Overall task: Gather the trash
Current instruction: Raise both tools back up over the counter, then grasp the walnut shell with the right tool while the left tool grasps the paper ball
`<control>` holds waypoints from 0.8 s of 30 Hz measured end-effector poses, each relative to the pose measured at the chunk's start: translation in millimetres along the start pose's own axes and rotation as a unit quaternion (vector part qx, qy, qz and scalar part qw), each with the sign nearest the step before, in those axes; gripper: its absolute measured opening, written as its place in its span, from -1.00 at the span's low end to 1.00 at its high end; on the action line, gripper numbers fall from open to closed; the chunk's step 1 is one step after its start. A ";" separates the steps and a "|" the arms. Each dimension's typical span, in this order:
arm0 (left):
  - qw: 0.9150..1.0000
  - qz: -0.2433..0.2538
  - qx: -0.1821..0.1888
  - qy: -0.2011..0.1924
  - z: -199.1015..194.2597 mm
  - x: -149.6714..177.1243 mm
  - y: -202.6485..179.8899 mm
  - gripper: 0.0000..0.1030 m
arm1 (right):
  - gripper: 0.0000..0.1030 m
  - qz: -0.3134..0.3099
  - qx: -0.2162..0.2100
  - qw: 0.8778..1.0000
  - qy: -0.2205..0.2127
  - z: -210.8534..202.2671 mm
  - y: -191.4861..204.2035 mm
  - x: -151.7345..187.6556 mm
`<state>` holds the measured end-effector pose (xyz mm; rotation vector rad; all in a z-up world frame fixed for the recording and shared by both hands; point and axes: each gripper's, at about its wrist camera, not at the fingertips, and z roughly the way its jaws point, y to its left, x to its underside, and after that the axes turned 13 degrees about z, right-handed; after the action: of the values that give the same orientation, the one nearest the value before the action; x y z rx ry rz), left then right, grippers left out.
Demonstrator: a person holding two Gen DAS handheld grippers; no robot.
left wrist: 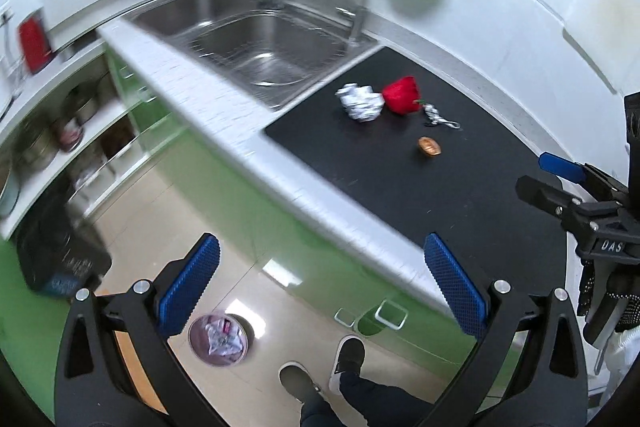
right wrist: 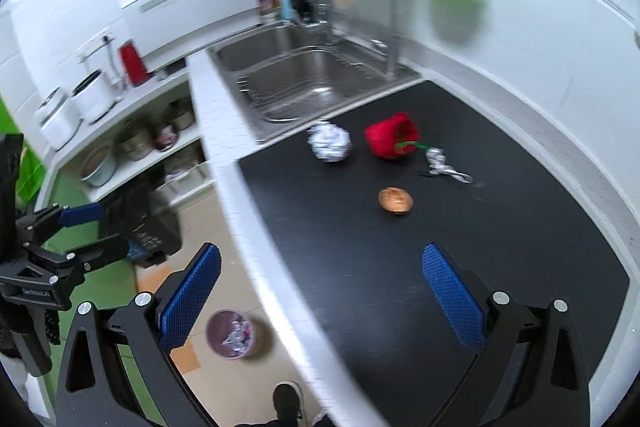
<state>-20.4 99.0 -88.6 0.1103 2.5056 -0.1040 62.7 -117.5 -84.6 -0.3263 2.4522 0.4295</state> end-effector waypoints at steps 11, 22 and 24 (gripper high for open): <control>1.000 0.020 0.008 0.023 85.6 -68.0 -41.4 0.95 | 0.88 0.013 0.031 0.999 0.023 47.0 -63.9 -29.4; 0.999 -0.014 -0.014 0.050 129.6 -87.7 -28.1 0.95 | 0.88 -0.025 0.027 0.996 0.078 122.2 -75.0 -49.1; 0.998 -0.020 -0.016 0.056 135.8 -87.9 -24.1 0.95 | 0.88 -0.032 0.026 0.996 0.082 131.9 -73.0 -49.8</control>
<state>127.3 56.5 -144.6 0.0547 2.6201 -0.0749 196.2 -128.1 -169.9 -0.4331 2.5996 0.3210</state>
